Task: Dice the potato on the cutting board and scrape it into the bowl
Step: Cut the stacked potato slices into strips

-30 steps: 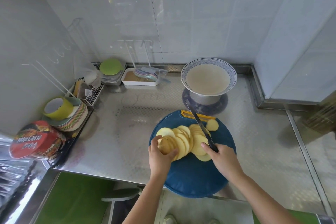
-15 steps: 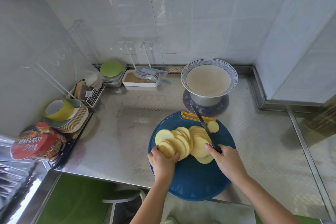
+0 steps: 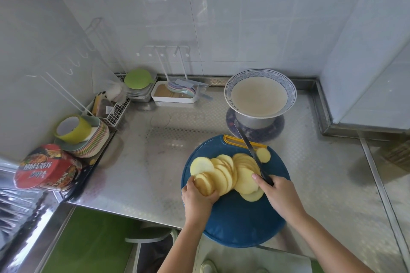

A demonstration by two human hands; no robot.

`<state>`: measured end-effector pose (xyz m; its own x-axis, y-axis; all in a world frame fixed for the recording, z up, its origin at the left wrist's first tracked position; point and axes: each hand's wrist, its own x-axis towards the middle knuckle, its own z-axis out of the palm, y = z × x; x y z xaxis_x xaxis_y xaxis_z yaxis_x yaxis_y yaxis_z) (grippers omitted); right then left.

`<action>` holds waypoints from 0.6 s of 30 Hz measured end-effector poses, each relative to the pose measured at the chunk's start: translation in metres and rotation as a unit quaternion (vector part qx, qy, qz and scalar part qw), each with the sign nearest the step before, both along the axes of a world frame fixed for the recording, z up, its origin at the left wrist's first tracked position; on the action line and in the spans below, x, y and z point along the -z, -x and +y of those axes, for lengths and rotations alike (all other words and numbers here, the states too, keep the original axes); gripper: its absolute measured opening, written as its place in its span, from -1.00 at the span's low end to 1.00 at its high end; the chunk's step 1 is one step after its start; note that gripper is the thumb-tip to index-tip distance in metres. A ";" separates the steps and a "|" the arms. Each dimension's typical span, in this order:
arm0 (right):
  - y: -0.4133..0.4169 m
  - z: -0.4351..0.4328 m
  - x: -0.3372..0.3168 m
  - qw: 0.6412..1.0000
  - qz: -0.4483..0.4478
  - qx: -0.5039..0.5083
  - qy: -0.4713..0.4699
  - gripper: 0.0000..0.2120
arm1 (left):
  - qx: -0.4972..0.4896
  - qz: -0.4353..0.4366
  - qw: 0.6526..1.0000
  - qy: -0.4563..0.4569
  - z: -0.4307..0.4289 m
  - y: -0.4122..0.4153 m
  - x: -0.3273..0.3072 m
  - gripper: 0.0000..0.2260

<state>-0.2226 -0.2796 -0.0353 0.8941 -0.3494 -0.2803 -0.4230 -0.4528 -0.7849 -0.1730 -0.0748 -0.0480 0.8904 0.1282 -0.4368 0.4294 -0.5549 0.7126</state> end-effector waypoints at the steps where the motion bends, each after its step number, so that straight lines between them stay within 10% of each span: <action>1: 0.000 0.000 0.000 1.000 -0.001 -0.001 -0.001 -0.48 | 0.002 0.008 1.000 -0.010 0.002 -0.001 0.001 -0.19; 18: -0.003 -0.011 -0.002 1.000 -0.009 0.008 -0.002 -0.49 | -0.107 -0.068 0.991 0.040 0.011 -0.021 -0.020 -0.28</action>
<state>-0.2193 -0.2903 -0.0338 0.8931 -0.3632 -0.2654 -0.4159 -0.4421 -0.7947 -0.1521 -0.0641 -0.0280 0.8976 0.2903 -0.3317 0.4289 -0.4015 0.8092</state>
